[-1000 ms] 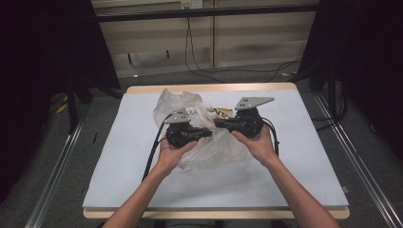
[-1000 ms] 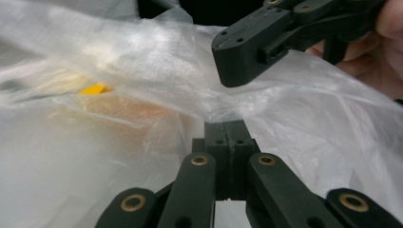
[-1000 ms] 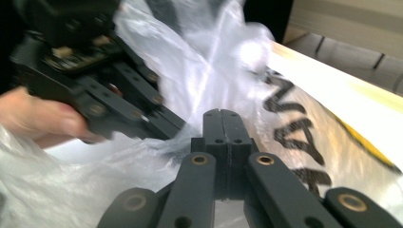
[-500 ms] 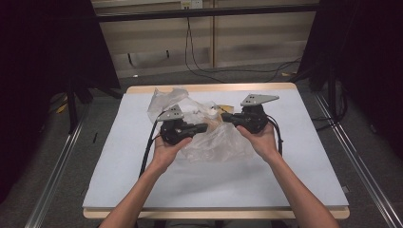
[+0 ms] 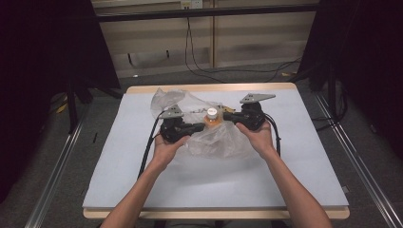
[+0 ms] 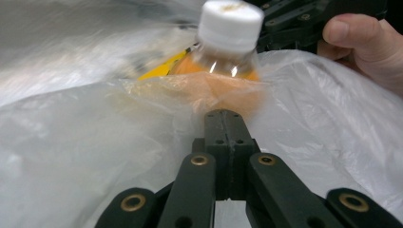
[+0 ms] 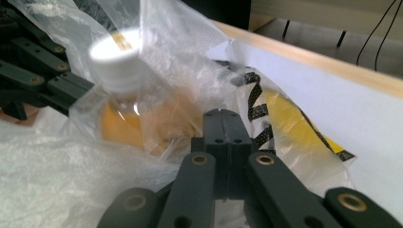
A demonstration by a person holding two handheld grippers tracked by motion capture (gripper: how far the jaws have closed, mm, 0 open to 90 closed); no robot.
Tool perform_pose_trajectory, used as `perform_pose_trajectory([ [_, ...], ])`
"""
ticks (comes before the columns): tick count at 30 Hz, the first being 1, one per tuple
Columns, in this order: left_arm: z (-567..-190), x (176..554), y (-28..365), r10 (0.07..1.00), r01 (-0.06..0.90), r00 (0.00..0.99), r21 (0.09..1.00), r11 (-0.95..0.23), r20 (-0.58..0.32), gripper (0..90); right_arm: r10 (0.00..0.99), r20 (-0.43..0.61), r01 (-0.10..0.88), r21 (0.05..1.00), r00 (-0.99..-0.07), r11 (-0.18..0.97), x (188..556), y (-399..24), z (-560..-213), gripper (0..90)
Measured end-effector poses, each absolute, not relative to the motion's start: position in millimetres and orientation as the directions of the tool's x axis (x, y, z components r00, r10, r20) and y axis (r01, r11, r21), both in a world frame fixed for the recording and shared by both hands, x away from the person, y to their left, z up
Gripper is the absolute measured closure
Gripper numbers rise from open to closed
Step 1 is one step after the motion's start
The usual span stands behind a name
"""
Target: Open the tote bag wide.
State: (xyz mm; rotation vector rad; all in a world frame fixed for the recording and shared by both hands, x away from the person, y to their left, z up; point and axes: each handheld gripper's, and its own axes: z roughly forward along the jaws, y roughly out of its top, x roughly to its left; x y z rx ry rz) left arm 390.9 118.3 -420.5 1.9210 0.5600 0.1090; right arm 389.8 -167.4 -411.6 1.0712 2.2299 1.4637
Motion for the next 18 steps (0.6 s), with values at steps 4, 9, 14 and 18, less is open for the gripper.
perform_pose_trajectory([
  [4, -430.9, 392.0, 119.0, 0.431, 0.334, 0.886, 0.877, -0.345, -0.168, 90.0, 0.699, 0.177, 0.450, 0.864, -0.693, 0.227, 391.2, -167.1, -422.9, 90.0],
  [9, -441.4, 391.1, 117.8, 0.425, 0.338, 0.893, 0.847, -0.410, -0.150, 90.0, 0.693, 0.169, 0.468, 0.842, -0.701, 0.268, 389.8, -165.1, -434.9, 90.0],
  [14, -450.8, 391.0, 117.9, 0.419, 0.349, 0.895, 0.824, -0.446, -0.152, 90.0, 0.695, 0.176, 0.487, 0.828, -0.697, 0.278, 388.5, -167.1, -447.1, 90.0],
  [18, -458.0, 389.5, 115.7, 0.412, 0.352, 0.899, 0.807, -0.474, -0.150, 90.0, 0.688, 0.186, 0.504, 0.812, -0.701, 0.295, 388.4, -168.2, -456.9, 90.0],
])
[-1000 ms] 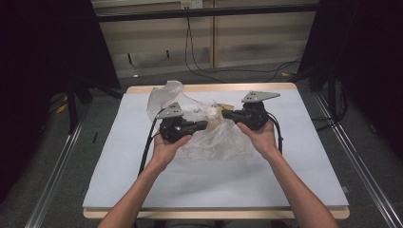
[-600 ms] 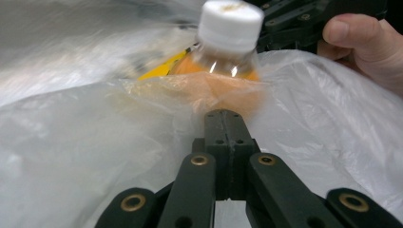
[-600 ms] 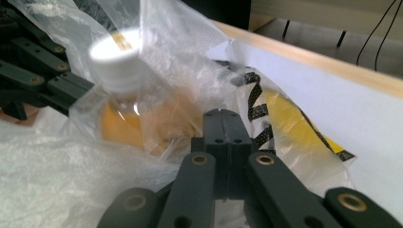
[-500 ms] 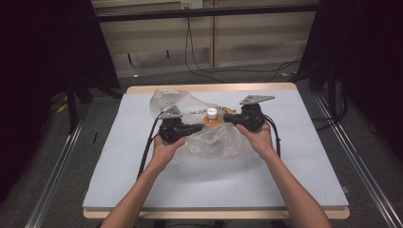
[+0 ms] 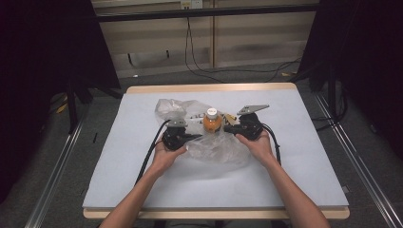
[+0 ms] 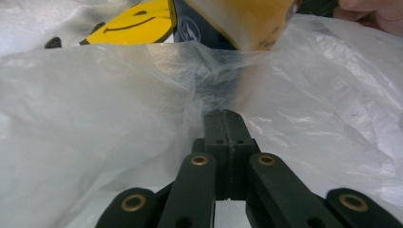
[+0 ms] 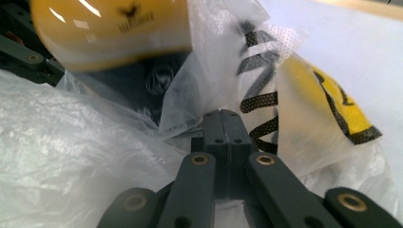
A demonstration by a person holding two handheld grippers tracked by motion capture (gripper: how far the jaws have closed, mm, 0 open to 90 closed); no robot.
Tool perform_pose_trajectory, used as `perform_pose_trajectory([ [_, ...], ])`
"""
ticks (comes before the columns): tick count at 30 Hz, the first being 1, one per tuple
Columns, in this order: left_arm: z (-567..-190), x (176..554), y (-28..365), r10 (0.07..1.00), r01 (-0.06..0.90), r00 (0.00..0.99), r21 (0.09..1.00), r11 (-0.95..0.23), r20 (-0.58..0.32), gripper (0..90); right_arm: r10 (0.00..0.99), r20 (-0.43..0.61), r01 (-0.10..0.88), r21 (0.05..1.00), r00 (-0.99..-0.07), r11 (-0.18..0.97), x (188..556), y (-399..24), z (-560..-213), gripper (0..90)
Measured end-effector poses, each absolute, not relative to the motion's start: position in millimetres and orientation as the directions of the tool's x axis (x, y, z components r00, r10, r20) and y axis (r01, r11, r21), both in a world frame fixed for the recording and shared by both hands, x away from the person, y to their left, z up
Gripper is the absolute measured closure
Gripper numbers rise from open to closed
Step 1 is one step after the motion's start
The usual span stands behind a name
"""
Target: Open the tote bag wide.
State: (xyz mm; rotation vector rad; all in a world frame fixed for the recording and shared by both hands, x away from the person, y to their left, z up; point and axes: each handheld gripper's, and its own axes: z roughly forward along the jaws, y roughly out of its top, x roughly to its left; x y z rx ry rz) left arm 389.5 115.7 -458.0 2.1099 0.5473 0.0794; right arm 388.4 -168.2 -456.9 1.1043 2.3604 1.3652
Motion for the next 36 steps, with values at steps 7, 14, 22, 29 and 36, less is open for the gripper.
perform_pose_trajectory([
  [7, -477.6, 386.9, 112.0, 0.418, 0.372, 0.897, 0.762, -0.530, -0.147, 90.0, 0.693, 0.187, 0.534, 0.780, -0.696, 0.325, 390.1, -169.1, -471.2, 90.0],
  [14, -485.7, 384.2, 119.9, 0.411, 0.362, 0.904, 0.724, -0.588, -0.118, 90.0, 0.710, 0.197, 0.575, 0.743, -0.677, 0.342, 396.7, -171.9, -485.5, 90.0],
  [22, -484.9, 374.0, 124.0, 0.415, 0.384, 0.899, 0.714, -0.586, -0.143, 90.0, 0.730, 0.195, 0.590, 0.736, -0.655, 0.333, 402.0, -181.3, -492.6, 90.0],
  [29, -484.1, 359.0, 130.5, 0.416, 0.390, 0.897, 0.708, -0.589, -0.147, 90.0, 0.758, 0.202, 0.604, 0.740, -0.621, 0.297, 408.1, -196.8, -494.1, 90.0],
  [36, -483.3, 342.8, 136.1, 0.374, 0.362, 0.915, 0.710, -0.603, -0.149, 90.0, 0.781, 0.189, 0.606, 0.744, -0.595, 0.281, 412.7, -203.1, -494.2, 90.0],
])
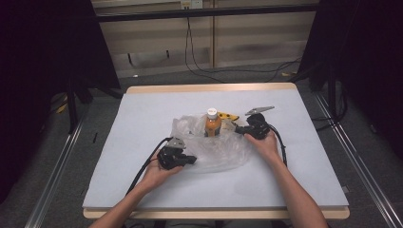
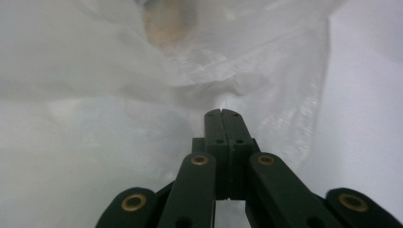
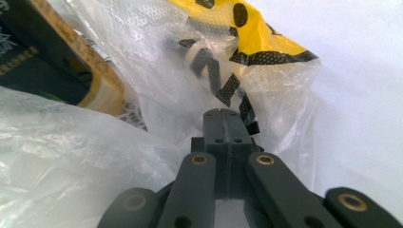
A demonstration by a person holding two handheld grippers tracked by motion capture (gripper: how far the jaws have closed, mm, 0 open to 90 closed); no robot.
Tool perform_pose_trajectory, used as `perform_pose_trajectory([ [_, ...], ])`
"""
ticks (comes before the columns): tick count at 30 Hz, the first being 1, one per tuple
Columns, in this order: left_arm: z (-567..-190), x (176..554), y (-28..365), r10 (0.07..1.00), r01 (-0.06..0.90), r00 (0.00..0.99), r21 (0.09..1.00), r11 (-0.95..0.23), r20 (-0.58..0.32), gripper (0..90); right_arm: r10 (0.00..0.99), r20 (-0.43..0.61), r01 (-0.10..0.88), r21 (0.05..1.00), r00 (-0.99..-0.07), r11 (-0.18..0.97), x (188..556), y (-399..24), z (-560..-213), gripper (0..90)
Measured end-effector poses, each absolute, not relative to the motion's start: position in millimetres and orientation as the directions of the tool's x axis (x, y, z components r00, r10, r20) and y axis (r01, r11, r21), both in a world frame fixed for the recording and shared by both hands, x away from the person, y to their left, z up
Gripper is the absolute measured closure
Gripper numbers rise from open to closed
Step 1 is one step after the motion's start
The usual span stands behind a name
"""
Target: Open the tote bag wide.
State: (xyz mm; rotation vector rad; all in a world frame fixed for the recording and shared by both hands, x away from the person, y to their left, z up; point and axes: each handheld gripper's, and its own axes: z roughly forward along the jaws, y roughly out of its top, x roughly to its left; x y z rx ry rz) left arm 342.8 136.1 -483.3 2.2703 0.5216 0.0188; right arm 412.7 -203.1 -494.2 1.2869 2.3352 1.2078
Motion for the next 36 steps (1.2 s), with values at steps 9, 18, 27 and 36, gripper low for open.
perform_pose_trajectory([
  [9, -484.4, 335.2, 143.6, 0.349, 0.348, 0.924, 0.725, -0.595, -0.158, 90.0, 0.807, 0.186, 0.619, 0.742, -0.560, 0.258, 416.6, -208.3, -494.2, 90.0],
  [18, -459.4, 332.1, 155.0, 0.337, 0.324, 0.927, 0.808, -0.491, -0.166, 90.0, 0.780, 0.200, 0.560, 0.799, -0.594, 0.221, 403.5, -208.4, -472.7, 90.0],
  [27, -435.7, 321.0, 170.4, 0.345, 0.305, 0.924, 0.862, -0.405, -0.165, 90.0, 0.737, 0.208, 0.497, 0.846, -0.643, 0.194, 378.1, -203.7, -446.8, 90.0],
  [36, -410.4, 331.9, 199.9, 0.399, 0.295, 0.902, 0.908, -0.296, -0.163, 90.0, 0.687, 0.183, 0.461, 0.853, -0.703, 0.245, 357.6, -191.9, -428.2, 90.0],
])
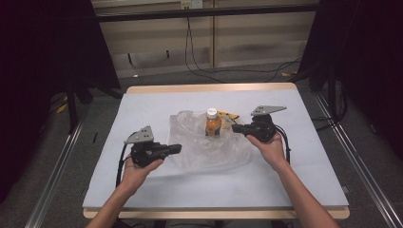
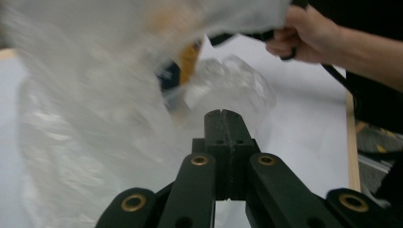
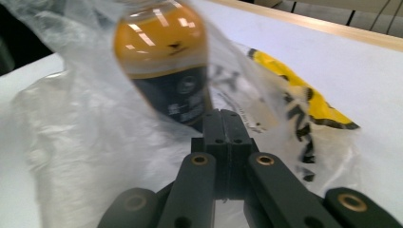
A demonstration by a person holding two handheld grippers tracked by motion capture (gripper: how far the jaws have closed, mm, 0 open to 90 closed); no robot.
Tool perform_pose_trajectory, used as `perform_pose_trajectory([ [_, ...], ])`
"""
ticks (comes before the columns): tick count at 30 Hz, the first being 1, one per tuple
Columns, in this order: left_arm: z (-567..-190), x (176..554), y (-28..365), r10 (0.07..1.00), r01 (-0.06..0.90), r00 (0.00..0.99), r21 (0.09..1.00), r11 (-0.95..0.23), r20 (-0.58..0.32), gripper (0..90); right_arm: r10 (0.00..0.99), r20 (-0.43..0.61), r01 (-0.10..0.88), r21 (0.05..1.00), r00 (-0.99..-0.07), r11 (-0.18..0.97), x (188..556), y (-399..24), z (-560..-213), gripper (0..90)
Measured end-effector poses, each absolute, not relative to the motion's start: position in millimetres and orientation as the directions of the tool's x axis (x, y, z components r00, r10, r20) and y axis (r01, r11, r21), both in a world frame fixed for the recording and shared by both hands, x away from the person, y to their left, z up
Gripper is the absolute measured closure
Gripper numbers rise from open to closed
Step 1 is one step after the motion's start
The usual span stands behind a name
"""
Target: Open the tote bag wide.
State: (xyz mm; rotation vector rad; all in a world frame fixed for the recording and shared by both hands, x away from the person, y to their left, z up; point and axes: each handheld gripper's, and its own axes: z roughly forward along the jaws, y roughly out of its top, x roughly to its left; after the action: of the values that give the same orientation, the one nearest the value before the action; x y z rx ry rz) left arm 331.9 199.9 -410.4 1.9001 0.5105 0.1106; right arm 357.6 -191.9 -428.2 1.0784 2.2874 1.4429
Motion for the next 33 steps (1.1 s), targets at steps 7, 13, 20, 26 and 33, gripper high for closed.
perform_pose_trajectory([
  [7, -394.6, 357.5, 216.5, 0.484, 0.305, 0.858, 0.930, -0.204, -0.175, 90.0, 0.638, 0.208, 0.450, 0.860, -0.741, 0.242, 351.7, -175.6, -429.5, 90.0],
  [13, -381.8, 370.2, 218.6, 0.510, 0.296, 0.841, 0.942, -0.157, -0.180, 90.0, 0.620, 0.202, 0.436, 0.864, -0.758, 0.252, 351.1, -168.6, -425.1, 90.0],
  [20, -387.8, 386.9, 178.8, 0.481, 0.250, 0.869, 0.942, -0.221, -0.118, 90.0, 0.594, 0.202, 0.449, 0.841, -0.778, 0.301, 348.3, -157.6, -432.8, 90.0],
  [26, -425.9, 408.2, 137.1, 0.478, 0.318, 0.871, 0.869, -0.379, -0.110, 90.0, 0.596, 0.209, 0.480, 0.808, -0.775, 0.341, 357.1, -149.3, -454.3, 90.0],
  [33, -473.6, 417.1, 126.9, 0.506, 0.412, 0.855, 0.743, -0.528, -0.114, 90.0, 0.618, 0.205, 0.520, 0.763, -0.759, 0.385, 363.9, -154.0, -476.6, 90.0],
])
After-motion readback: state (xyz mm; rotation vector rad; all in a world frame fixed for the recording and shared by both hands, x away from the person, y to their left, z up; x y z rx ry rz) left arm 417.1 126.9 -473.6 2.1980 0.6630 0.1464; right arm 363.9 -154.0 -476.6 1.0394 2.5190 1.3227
